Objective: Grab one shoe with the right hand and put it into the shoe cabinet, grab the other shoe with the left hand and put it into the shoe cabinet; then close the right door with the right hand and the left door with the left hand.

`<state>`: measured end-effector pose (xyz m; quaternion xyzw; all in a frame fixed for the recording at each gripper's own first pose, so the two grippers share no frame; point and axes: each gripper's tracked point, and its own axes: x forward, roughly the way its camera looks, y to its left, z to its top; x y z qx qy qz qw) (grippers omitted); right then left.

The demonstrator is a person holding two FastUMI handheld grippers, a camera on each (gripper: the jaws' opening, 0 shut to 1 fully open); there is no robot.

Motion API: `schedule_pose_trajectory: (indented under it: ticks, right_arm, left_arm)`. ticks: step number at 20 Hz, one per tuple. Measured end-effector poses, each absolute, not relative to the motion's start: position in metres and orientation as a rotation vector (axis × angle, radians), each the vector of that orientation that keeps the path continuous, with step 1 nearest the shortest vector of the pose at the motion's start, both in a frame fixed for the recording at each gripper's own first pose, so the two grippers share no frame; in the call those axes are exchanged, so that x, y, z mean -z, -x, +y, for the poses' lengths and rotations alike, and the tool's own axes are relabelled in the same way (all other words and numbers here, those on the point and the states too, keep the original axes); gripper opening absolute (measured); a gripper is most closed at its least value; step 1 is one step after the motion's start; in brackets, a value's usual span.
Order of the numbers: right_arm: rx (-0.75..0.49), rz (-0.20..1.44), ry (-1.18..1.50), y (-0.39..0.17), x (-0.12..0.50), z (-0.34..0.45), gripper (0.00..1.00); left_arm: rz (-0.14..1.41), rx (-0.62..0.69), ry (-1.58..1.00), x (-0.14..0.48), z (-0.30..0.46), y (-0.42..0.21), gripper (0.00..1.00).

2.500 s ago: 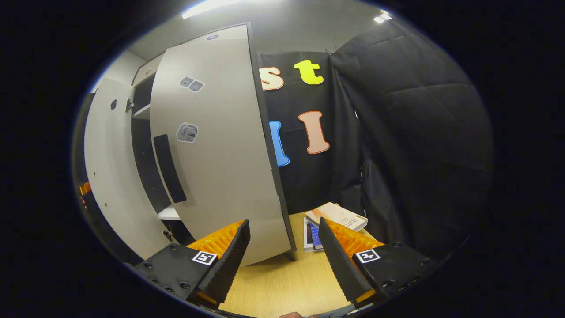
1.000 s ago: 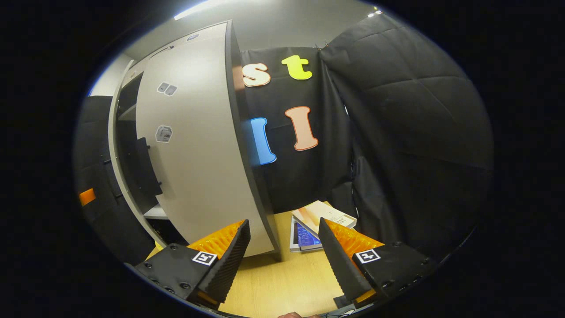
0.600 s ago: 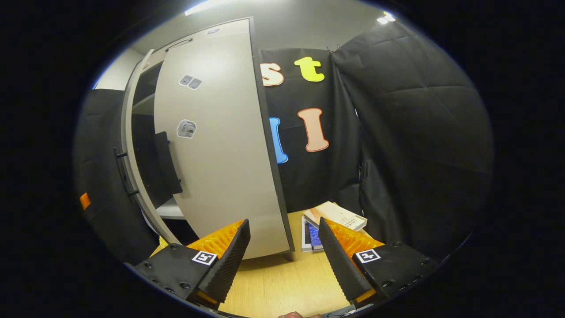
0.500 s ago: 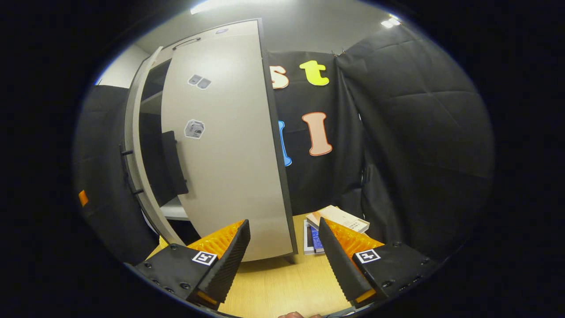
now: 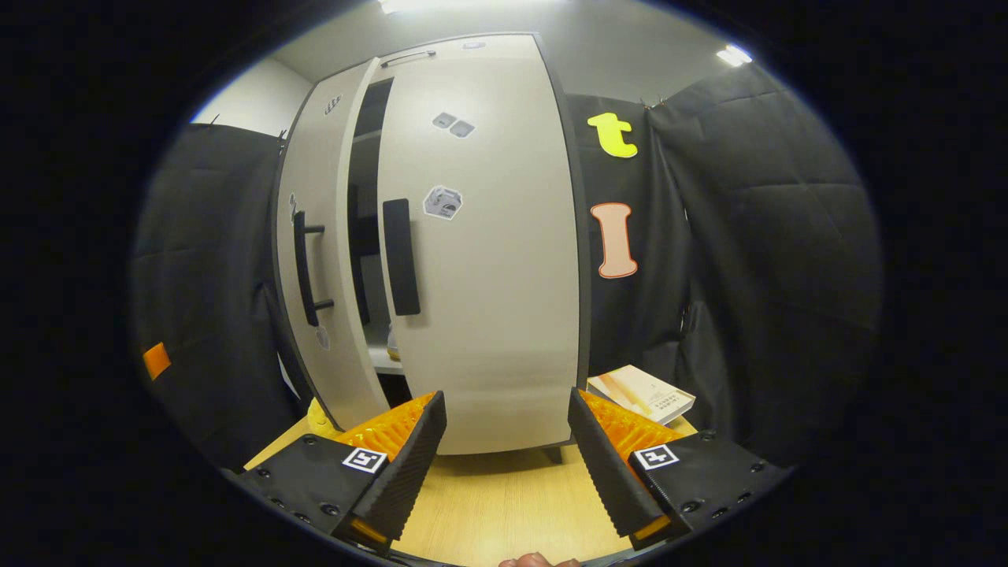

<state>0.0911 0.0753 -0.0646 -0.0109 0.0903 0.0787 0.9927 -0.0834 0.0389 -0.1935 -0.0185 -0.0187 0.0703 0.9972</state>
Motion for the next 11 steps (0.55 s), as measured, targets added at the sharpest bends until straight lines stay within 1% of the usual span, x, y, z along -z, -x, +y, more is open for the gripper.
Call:
schedule_pose_trajectory:
  ticks: [4,8,11]
  right_arm:
    - [-0.199,0.167,-0.005,-0.087,0.065,0.089,0.98]
    - [-0.194,0.137,0.043,-0.091,0.059,0.087,0.98]
    - [-0.202,0.127,0.052,-0.090,0.060,0.089,0.98]
  left_arm:
    - [-0.011,-0.154,0.039,0.202,0.038,0.083,0.94]
    - [0.003,-0.158,0.029,0.210,0.036,0.084,0.95]
    - [0.009,-0.200,-0.002,0.214,0.041,0.089,0.93]
